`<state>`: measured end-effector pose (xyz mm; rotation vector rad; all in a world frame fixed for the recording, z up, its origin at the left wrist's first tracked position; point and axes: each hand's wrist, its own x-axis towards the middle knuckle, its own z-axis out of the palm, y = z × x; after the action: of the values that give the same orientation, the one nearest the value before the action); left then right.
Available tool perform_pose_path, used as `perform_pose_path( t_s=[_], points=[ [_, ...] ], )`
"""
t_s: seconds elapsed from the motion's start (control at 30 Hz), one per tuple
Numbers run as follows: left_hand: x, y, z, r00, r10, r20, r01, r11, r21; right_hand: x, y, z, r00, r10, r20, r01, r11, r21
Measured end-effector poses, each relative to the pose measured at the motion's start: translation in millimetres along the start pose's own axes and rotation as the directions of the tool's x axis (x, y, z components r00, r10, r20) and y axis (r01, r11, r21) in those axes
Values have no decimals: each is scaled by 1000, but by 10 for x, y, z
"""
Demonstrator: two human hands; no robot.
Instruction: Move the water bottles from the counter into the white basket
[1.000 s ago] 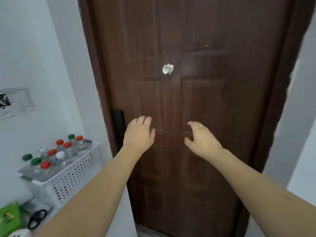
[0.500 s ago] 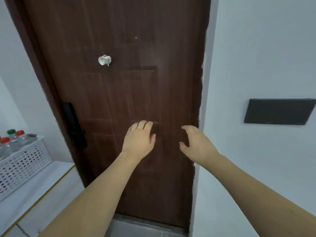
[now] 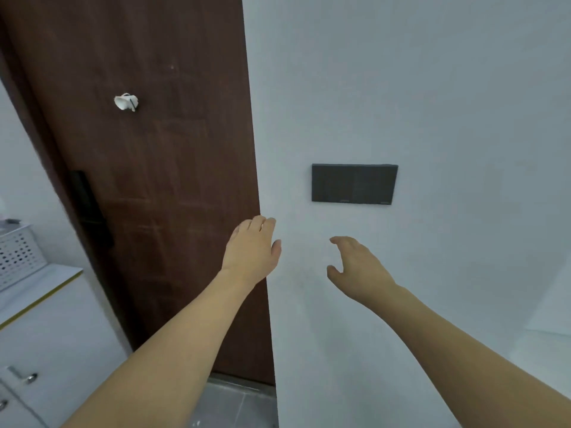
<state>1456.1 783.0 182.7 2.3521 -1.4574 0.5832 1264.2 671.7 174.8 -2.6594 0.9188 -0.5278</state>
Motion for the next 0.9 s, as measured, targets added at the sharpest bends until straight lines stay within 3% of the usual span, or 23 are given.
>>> perform_pose_path(
  t_s=[0.33, 0.63, 0.9],
  points=[
    [-210, 1324, 16, 998, 60, 29, -59, 997, -40, -748, 942, -633, 997, 65, -34, -65, 998, 6],
    [-402, 2700, -89, 999, 35, 6, -34, 996, -88, -1507, 2070, -1330, 991, 89, -98, -91, 996, -17],
    [-621, 3962, -44, 1000, -19, 24, 22, 991, -134, -2064, 3099, -1810, 995, 69, -70, -69, 998, 2]
  ],
)
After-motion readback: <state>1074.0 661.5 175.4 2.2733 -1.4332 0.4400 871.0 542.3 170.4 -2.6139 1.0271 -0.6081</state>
